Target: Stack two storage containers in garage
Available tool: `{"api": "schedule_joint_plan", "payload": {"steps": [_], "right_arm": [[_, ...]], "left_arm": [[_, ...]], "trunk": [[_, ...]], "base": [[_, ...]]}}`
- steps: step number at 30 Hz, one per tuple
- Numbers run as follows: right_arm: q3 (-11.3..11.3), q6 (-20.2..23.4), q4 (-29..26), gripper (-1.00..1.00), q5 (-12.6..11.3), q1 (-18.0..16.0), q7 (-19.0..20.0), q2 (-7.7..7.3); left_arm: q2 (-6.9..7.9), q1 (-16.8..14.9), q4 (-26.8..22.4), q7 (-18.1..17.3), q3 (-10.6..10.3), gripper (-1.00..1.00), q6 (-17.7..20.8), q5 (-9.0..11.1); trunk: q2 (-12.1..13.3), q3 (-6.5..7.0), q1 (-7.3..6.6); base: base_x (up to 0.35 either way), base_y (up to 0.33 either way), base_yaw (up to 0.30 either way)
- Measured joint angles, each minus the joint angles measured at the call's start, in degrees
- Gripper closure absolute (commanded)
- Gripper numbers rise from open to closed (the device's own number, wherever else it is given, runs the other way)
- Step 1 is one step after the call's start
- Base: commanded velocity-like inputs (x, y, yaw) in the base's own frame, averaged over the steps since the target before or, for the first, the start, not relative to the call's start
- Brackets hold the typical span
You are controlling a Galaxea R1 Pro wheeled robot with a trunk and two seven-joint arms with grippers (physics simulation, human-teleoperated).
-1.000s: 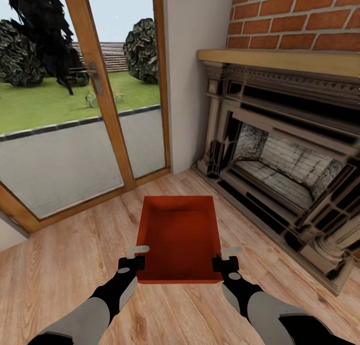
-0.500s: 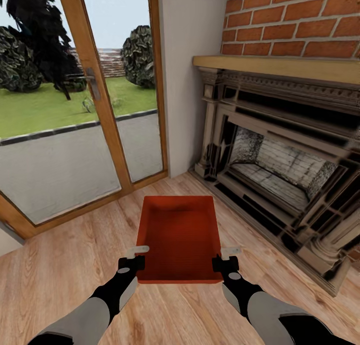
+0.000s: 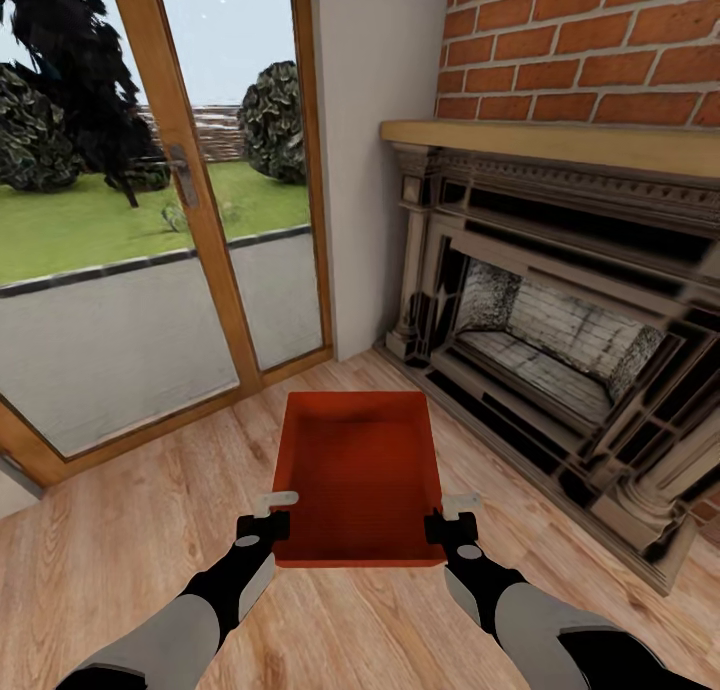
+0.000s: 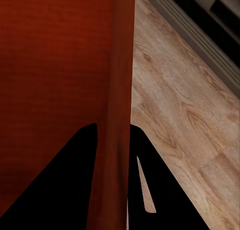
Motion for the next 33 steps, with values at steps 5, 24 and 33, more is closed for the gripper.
{"api": "schedule_joint_plan", "payload": {"steps": [5,24,33], "right_arm": [[0.0,-0.04,-0.01,1.0,-0.03,0.02,-0.02,0.02],[0.05,-0.12,-0.01,1.0,-0.06,0.01,-0.06,0.03],[0.09,-0.1,0.0,1.0,-0.07,0.02,-0.07,0.03]], "left_arm": [[0.01,0.0,-0.01,0.0,-0.03,1.0,-0.02,0.0],[0.02,0.0,0.0,0.0,-0.02,1.0,-0.11,0.0],[0.02,0.0,0.07,-0.04,0.02,1.0,-0.16,-0.01]], "trunk": [[0.0,0.1,0.0],[0.0,1.71,0.0],[0.0,2.53,0.0]], "base": [[0.0,0.0,-0.002],[0.0,0.0,0.0],[0.0,0.0,0.0]]}}
